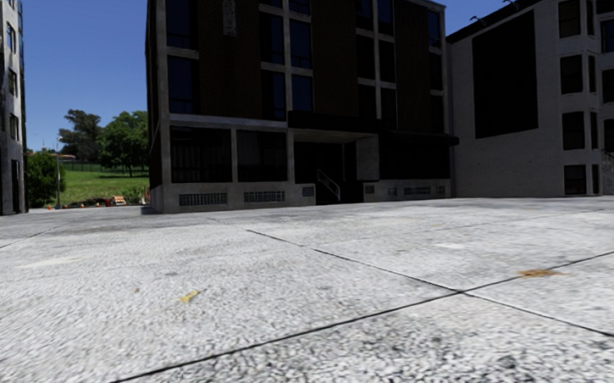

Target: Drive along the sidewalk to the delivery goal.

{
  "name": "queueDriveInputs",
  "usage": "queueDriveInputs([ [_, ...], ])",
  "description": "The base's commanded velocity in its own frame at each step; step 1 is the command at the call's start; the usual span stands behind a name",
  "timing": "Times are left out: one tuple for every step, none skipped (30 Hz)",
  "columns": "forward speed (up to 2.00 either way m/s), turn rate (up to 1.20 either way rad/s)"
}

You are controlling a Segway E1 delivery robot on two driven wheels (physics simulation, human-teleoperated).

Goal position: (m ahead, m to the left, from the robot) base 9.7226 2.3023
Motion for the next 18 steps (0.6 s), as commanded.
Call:
queueDriveInputs([
  [1.64, 0.67],
  [1.64, 0.67],
  [1.65, 0.67],
  [1.65, 0.67],
  [1.65, 0.67],
  [1.65, 0.67],
  [1.66, 0.67],
  [1.66, 0.67],
  [1.66, 0.67],
  [1.66, 0.67],
  [1.66, 0.66],
  [1.66, 0.49],
  [1.71, 0.00],
  [1.71, 0.00],
  [2.00, 0.00],
  [2.00, 0.00],
  [2.00, 0.00],
  [2.00, 0.00],
])
